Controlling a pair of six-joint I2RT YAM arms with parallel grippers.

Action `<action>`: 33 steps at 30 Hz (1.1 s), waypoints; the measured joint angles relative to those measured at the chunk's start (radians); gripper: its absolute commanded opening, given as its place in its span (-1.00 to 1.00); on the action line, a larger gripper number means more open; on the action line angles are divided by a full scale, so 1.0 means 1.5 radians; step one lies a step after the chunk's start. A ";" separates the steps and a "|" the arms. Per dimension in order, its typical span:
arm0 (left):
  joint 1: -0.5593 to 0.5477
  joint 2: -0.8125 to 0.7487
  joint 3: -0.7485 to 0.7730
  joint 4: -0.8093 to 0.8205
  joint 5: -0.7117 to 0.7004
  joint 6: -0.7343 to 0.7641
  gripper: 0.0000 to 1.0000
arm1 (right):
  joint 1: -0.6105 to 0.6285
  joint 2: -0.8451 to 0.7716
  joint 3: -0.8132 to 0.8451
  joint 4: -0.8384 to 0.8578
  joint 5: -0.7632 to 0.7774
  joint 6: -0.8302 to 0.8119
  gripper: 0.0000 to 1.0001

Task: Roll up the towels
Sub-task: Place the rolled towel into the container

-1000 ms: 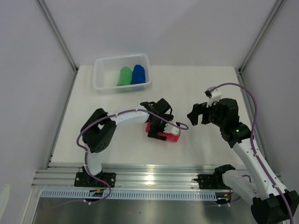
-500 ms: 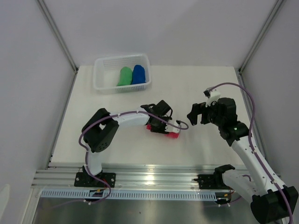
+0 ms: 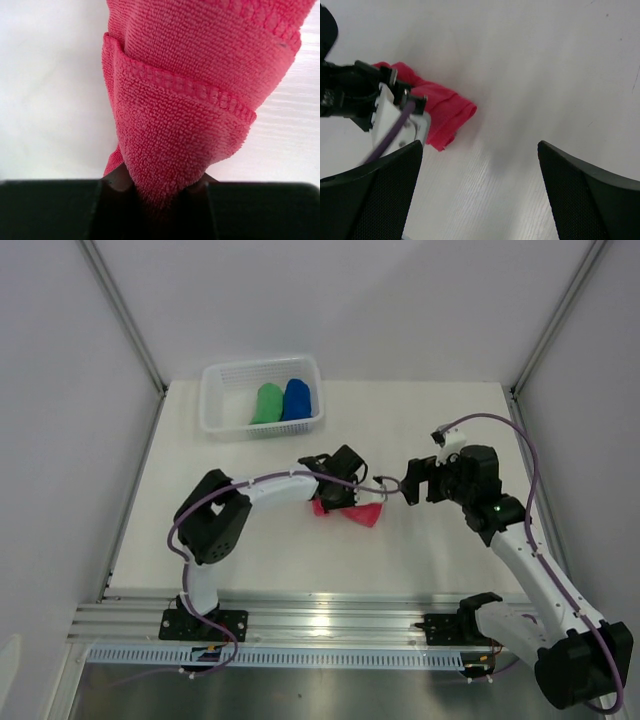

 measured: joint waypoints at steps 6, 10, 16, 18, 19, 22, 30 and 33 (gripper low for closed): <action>0.126 0.018 0.217 -0.110 0.010 -0.172 -0.99 | 0.000 0.032 0.008 0.028 -0.005 0.006 0.99; 0.259 0.020 0.375 -0.104 -0.004 -0.287 -0.99 | 0.000 0.054 0.023 0.042 -0.012 0.027 0.96; 0.443 0.086 0.548 -0.122 -0.074 -0.418 -0.99 | 0.028 0.086 0.065 0.051 0.022 0.061 0.95; 0.480 0.155 0.622 -0.139 -0.094 -0.447 -0.99 | 0.049 0.102 0.087 0.051 0.045 0.067 0.95; 0.492 0.189 0.654 -0.153 -0.105 -0.457 -0.99 | 0.062 0.111 0.100 0.049 0.058 0.069 0.95; 0.520 0.273 0.689 -0.178 -0.127 -0.479 -0.99 | 0.098 0.138 0.134 0.049 0.097 0.073 0.95; 0.538 0.380 0.689 -0.247 -0.122 -0.498 -0.88 | 0.156 0.175 0.188 0.035 0.198 0.079 0.95; 0.537 0.382 0.689 -0.255 -0.116 -0.510 -0.86 | 0.159 0.175 0.193 0.029 0.223 0.080 0.95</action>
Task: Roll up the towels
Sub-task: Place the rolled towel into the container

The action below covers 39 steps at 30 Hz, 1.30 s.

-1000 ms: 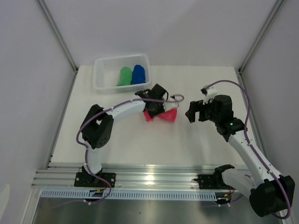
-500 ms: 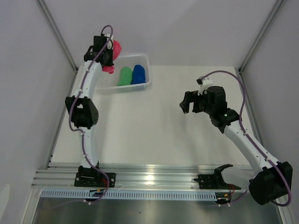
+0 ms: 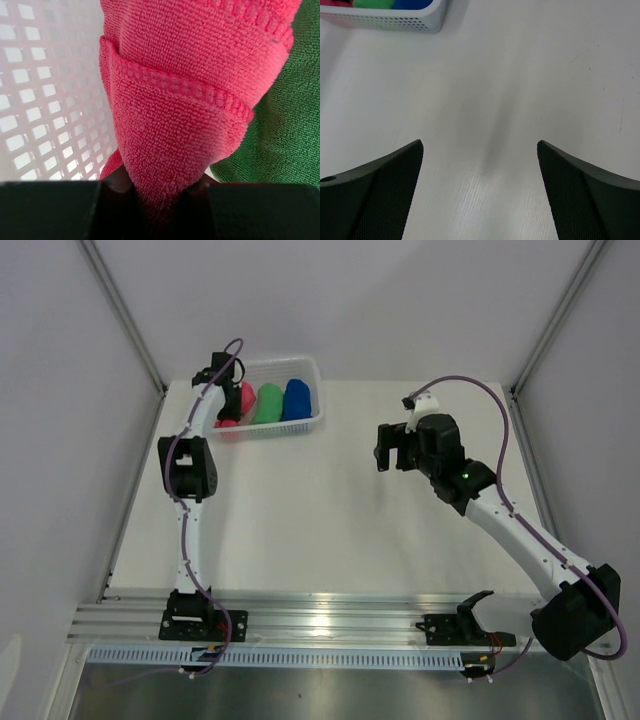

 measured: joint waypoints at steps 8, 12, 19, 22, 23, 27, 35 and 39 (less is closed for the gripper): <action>0.000 0.000 0.000 -0.018 0.025 -0.041 -0.18 | 0.001 0.010 0.017 -0.014 0.031 -0.003 0.97; -0.001 0.001 0.000 -0.020 0.038 -0.056 0.10 | 0.001 0.021 0.019 -0.017 0.031 -0.007 0.97; -0.001 -0.002 -0.020 0.008 0.031 -0.061 0.19 | 0.001 0.024 0.020 -0.018 0.030 -0.014 0.98; -0.002 -0.007 -0.029 0.019 0.020 -0.060 0.23 | 0.001 0.023 0.020 -0.019 0.030 -0.015 0.98; -0.002 -0.011 -0.032 0.023 0.015 -0.059 0.25 | 0.001 0.023 0.020 -0.019 0.030 -0.015 0.99; -0.003 -0.030 -0.044 0.038 0.004 -0.052 0.32 | 0.001 0.015 0.020 -0.020 0.030 -0.016 0.99; -0.011 -0.098 -0.081 0.075 -0.005 -0.018 0.58 | 0.001 -0.010 0.019 -0.018 0.030 -0.016 0.99; -0.028 -0.123 -0.089 0.092 -0.019 0.009 0.59 | 0.001 -0.017 0.018 -0.018 0.028 -0.016 0.99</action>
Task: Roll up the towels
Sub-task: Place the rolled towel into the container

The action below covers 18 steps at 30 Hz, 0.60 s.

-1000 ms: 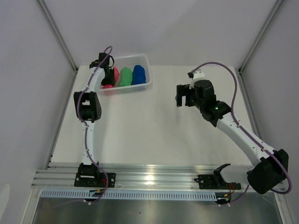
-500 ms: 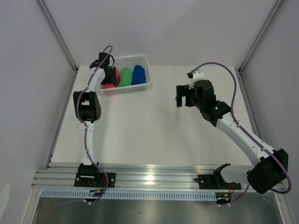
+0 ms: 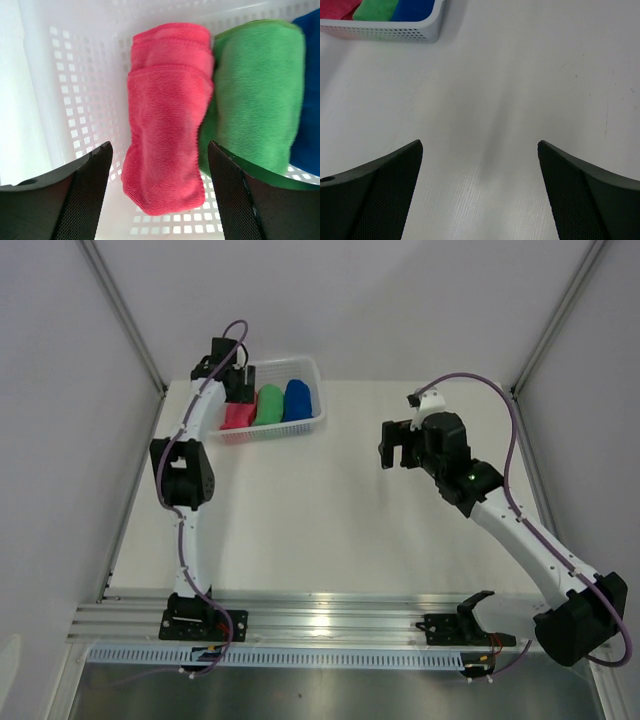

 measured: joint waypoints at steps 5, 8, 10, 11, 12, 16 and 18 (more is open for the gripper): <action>-0.020 -0.020 -0.002 0.008 -0.017 0.015 0.59 | -0.004 -0.016 -0.012 0.000 0.004 0.002 0.99; -0.025 -0.051 -0.016 0.002 -0.020 0.020 0.61 | -0.026 -0.015 -0.012 -0.001 0.007 0.016 0.99; -0.025 -0.094 -0.044 0.005 -0.032 0.021 0.63 | -0.053 -0.008 -0.013 -0.001 0.015 0.035 0.99; -0.024 -0.122 -0.064 0.001 -0.041 0.024 0.63 | -0.068 -0.001 -0.013 -0.001 0.021 0.047 0.99; -0.022 -0.151 -0.087 0.004 -0.050 0.025 0.64 | -0.083 0.006 -0.015 0.001 0.027 0.059 0.99; 0.004 -0.284 -0.209 0.018 -0.085 0.030 0.65 | -0.137 0.034 -0.031 0.001 0.038 0.086 0.99; 0.043 -0.341 -0.273 0.026 -0.094 0.030 0.66 | -0.157 0.046 -0.032 0.002 0.042 0.091 0.99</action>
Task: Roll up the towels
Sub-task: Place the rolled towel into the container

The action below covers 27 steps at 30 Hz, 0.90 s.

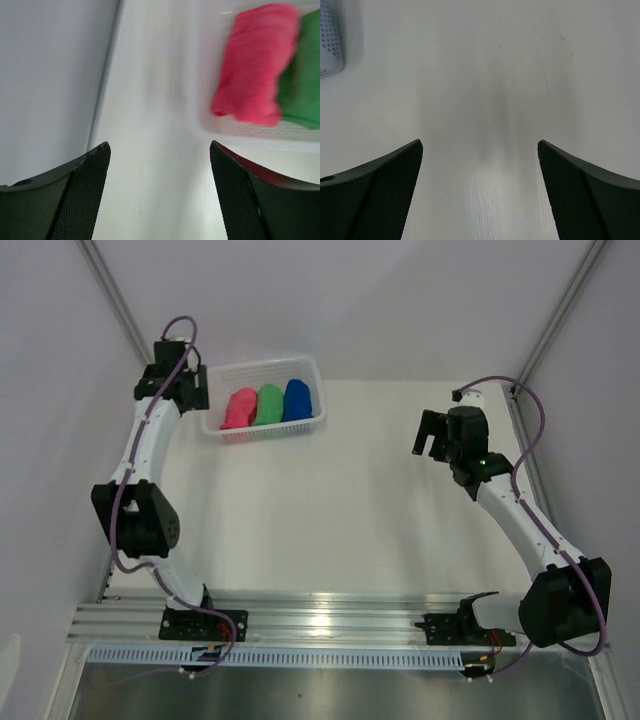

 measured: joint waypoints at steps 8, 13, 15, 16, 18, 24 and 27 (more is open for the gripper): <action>0.173 -0.105 -0.243 0.018 -0.017 0.000 0.67 | -0.021 0.069 0.032 0.012 0.114 0.008 0.99; 0.219 -0.157 -0.382 0.017 -0.003 0.007 0.68 | -0.022 0.113 0.074 0.028 0.127 0.026 0.99; 0.237 -0.170 -0.396 0.014 0.006 0.012 0.68 | -0.022 0.121 0.078 0.038 0.128 0.047 0.99; 0.248 -0.176 -0.397 0.015 0.008 0.013 0.68 | -0.022 0.123 0.079 0.041 0.130 0.058 0.99; 0.271 -0.185 -0.397 0.022 0.008 0.014 0.68 | -0.022 0.129 0.083 0.042 0.132 0.079 0.99; 0.293 -0.196 -0.408 0.035 0.016 0.018 0.68 | -0.022 0.138 0.098 0.043 0.143 0.124 0.99; 0.292 -0.196 -0.409 0.035 0.027 0.018 0.68 | -0.022 0.138 0.099 0.041 0.153 0.137 0.99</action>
